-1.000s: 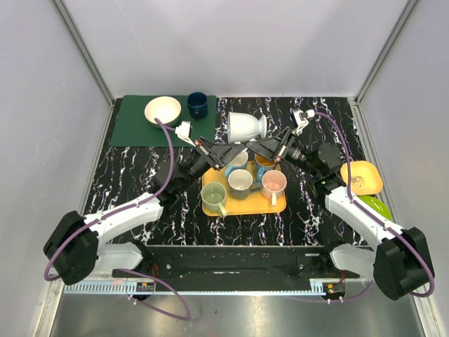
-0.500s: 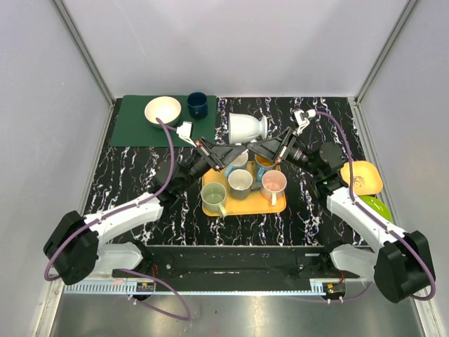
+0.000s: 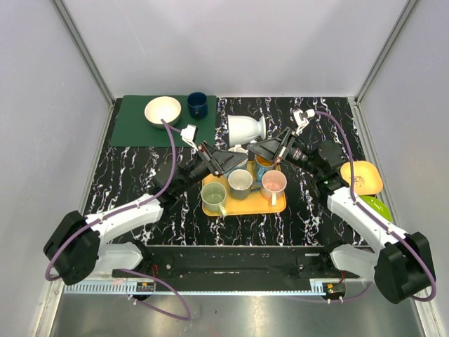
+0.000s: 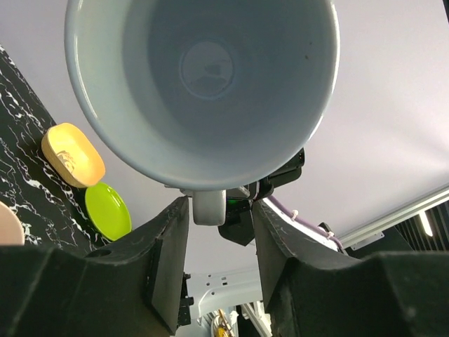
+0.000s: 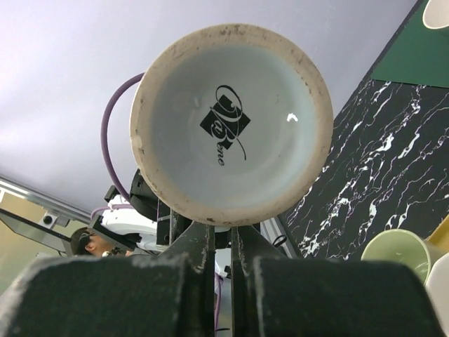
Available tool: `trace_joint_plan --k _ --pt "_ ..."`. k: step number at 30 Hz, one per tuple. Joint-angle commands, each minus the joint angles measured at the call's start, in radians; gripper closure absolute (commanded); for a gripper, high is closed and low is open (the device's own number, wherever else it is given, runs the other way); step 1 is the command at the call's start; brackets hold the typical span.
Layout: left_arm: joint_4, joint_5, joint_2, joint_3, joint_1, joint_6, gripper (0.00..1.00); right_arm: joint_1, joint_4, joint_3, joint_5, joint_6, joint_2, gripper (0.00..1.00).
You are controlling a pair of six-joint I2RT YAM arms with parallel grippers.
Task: Turn the mug right side up
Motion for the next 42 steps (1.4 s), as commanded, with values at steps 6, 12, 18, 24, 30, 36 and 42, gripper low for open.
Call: trace_joint_plan --k 6,12,18,24,30,36,42 --pt "0.081 0.028 -0.077 -0.054 0.031 -0.007 0.48 -0.058 0.076 0.071 0.011 -0.003 -0.05 1.0" --pt "0.055 0.033 -0.149 -0.12 0.062 -0.003 0.46 -0.168 -0.201 0.175 0.094 -0.099 -0.077 1.0" --pt "-0.135 -0.001 -0.286 -0.153 0.08 0.102 0.45 -0.176 -0.92 0.534 0.667 -0.591 0.027 1.0" --pt "-0.372 -0.047 -0.366 -0.116 0.082 0.214 0.44 -0.178 -1.125 0.83 1.013 -0.809 0.323 1.0" --pt "-0.501 -0.09 -0.447 -0.116 0.08 0.282 0.44 -0.211 -1.126 0.938 1.077 -0.881 0.522 1.0" --pt "-0.582 -0.137 -0.522 -0.143 0.082 0.317 0.43 -0.248 -1.121 0.99 1.07 -0.874 0.686 1.0" --pt "-0.59 -0.134 -0.515 -0.189 0.083 0.302 0.43 -0.282 -1.118 1.004 1.04 -0.86 0.814 1.0"
